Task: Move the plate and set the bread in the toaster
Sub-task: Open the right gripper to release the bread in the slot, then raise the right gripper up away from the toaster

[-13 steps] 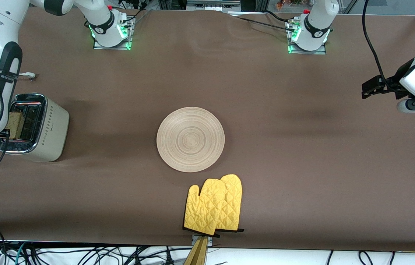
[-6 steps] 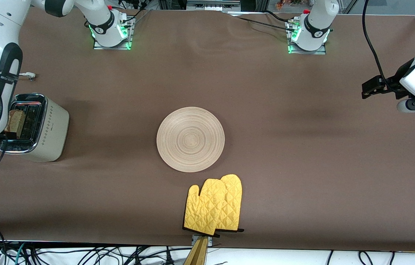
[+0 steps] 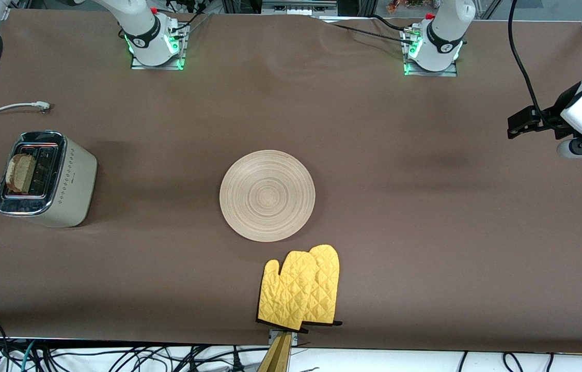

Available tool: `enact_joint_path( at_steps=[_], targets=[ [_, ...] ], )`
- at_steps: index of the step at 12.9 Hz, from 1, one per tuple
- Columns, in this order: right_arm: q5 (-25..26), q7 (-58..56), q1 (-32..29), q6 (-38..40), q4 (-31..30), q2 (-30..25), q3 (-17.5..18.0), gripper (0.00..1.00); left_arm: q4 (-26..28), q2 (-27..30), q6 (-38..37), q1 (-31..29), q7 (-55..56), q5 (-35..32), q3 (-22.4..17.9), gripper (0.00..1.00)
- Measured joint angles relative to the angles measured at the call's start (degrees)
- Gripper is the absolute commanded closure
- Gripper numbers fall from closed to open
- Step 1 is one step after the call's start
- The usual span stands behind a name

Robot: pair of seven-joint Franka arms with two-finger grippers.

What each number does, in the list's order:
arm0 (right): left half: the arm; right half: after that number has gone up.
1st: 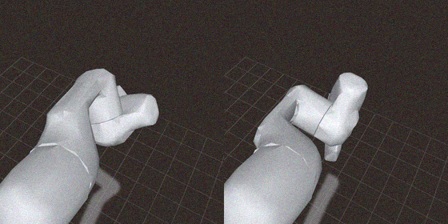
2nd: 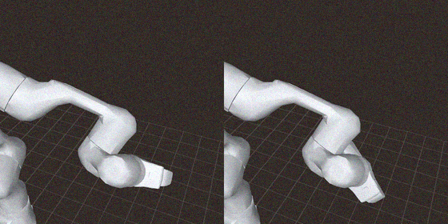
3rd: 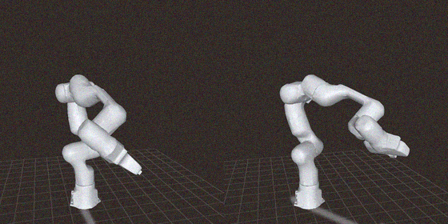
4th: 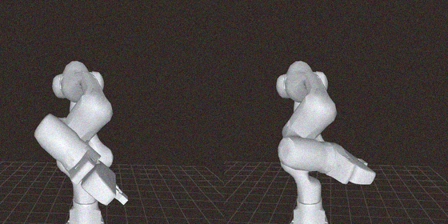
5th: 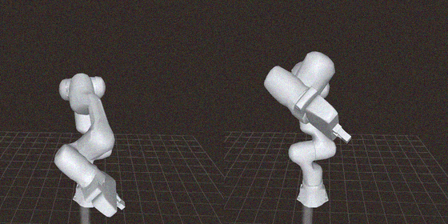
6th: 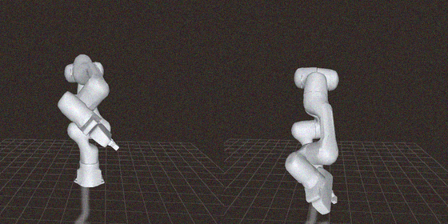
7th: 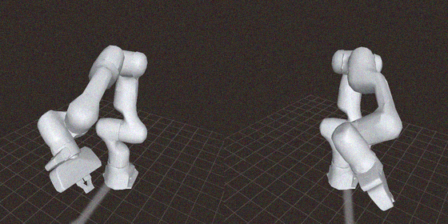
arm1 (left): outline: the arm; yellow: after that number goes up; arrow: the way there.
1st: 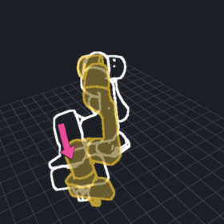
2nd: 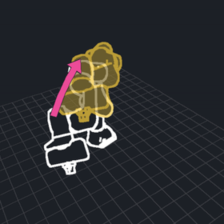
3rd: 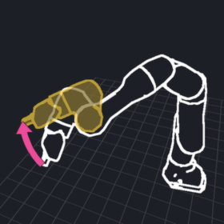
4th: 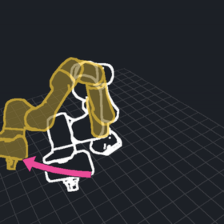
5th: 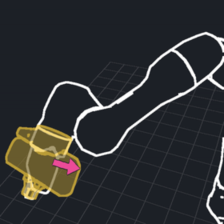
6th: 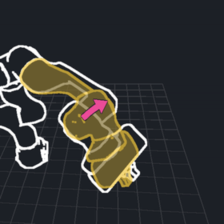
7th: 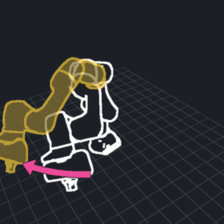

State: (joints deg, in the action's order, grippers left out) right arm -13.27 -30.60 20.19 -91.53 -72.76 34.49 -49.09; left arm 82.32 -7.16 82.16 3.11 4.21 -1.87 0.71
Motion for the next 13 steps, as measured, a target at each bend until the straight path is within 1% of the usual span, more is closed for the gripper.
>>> enact_joint_path(
  at_steps=[2, 6, 9, 10, 11, 12, 13],
  targets=[
    [-0.3, 0.0, 1.6, 1.3, 1.1, -1.1, 0.4, 0.0, 0.0, 0.0, 0.0, 0.0, 0.0, 0.0, 0.0, 0.0],
    [-0.3, 0.4, 6.8, 1.5, 1.9, -1.1, 0.4, 0.0, 0.0, 0.0, 0.0, 0.0, 0.0, 0.0, 0.0, 0.0],
    [-0.7, 7.2, 9.3, 2.6, 2.6, -1.8, 0.8, 0.0, 0.0, 0.0, 0.0, 0.0, 0.0, 0.0, 0.0, 0.0],
    [-0.7, 10.7, 9.3, 3.0, 2.6, -3.1, 2.6, 0.0, 0.0, 0.0, 0.0, 0.0, 0.0, 0.0, 0.0, 0.0],
    [-0.4, 13.5, 7.9, 3.3, 2.0, -5.1, 6.1, 0.0, 0.0, 0.0, 0.0, 0.0, 0.0, 0.0, 0.0, 0.0],
    [0.5, 15.2, 4.8, 3.5, 0.9, -7.6, 11.3, 0.0, 0.0, 0.0, 0.0, 0.0, 0.0, 0.0, 0.0, 0.0],
    [2.5, 15.8, 0.3, 3.5, -0.5, -10.1, 17.7, 0.0, 0.0, 0.0, 0.0, 0.0, 0.0, 0.0, 0.0, 0.0]
  ],
)
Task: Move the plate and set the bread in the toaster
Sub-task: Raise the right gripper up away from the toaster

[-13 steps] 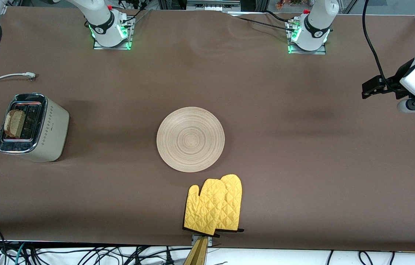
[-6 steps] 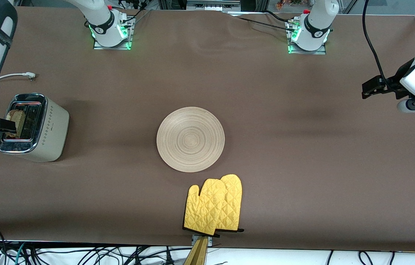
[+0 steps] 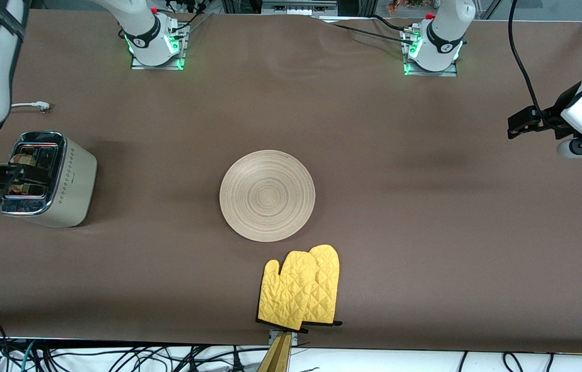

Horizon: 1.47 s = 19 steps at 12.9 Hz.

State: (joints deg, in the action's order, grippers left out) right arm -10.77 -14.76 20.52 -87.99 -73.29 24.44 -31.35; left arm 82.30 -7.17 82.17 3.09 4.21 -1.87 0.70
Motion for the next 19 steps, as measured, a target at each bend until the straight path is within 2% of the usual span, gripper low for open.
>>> enact_joint_path(
  at_steps=[2, 3, 6, 11, 14, 17, 19],
  targets=[
    [4.1, 0.2, -8.3, 0.0, -3.7, -4.4, 10.9, 0.0, 0.0, 0.0, 0.0, 0.0, 0.0, 0.0, 0.0, 0.0],
    [5.0, 0.2, -10.6, 0.0, -5.8, -6.3, 14.2, 0.0, 0.0, 0.0, 0.0, 0.0, 0.0, 0.0, 0.0, 0.0],
    [5.9, 0.2, -15.1, -3.2, -11.7, -10.7, 20.7, 0.0, 0.0, 0.0, 0.0, 0.0, 0.0, 0.0, 0.0, 0.0],
    [12.1, 0.2, -19.3, -5.0, -15.8, -16.8, 25.1, 0.0, 0.0, 0.0, 0.0, 0.0, 0.0, 0.0, 0.0, 0.0],
    [12.7, 0.3, -20.0, -4.8, -18.1, -19.7, 26.2, 0.0, 0.0, 0.0, 0.0, 0.0, 0.0, 0.0, 0.0, 0.0],
    [12.9, 3.6, -20.8, -4.8, -19.0, -20.0, 29.2, 0.0, 0.0, 0.0, 0.0, 0.0, 0.0, 0.0, 0.0, 0.0],
    [13.0, 5.1, -21.2, -4.8, -19.2, -20.0, 30.0, 0.0, 0.0, 0.0, 0.0, 0.0, 0.0, 0.0, 0.0, 0.0]
  ],
)
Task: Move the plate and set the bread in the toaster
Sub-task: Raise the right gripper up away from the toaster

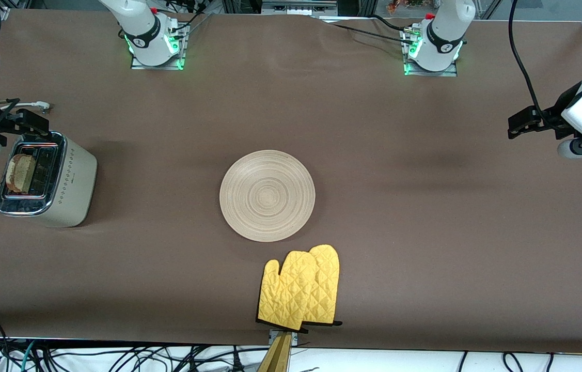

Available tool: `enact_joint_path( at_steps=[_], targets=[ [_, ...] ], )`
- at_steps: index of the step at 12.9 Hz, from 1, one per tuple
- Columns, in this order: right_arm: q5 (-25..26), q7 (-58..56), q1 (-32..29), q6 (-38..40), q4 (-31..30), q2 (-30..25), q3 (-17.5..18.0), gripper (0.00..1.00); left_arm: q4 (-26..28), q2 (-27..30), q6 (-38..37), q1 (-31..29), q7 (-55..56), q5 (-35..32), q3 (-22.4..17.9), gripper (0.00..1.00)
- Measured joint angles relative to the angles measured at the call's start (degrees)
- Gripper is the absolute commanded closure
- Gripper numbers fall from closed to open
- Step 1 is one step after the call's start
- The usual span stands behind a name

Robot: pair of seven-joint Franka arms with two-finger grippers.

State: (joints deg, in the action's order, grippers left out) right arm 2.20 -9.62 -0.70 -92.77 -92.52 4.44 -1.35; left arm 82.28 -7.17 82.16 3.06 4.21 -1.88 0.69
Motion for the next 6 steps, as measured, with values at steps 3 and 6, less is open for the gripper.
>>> enact_joint_path(
  at_steps=[3, 6],
  targets=[
    [0.1, 0.1, -0.8, -0.1, 0.0, 0.3, 0.0, 0.0, 0.0, 0.0, 0.0, 0.0, 0.0, 0.0, 0.0, 0.0],
    [0.1, 0.1, -0.9, -0.1, 0.2, 0.5, 0.0, 0.0, 0.0, 0.0, 0.0, 0.0, 0.0, 0.0, 0.0, 0.0]
  ],
)
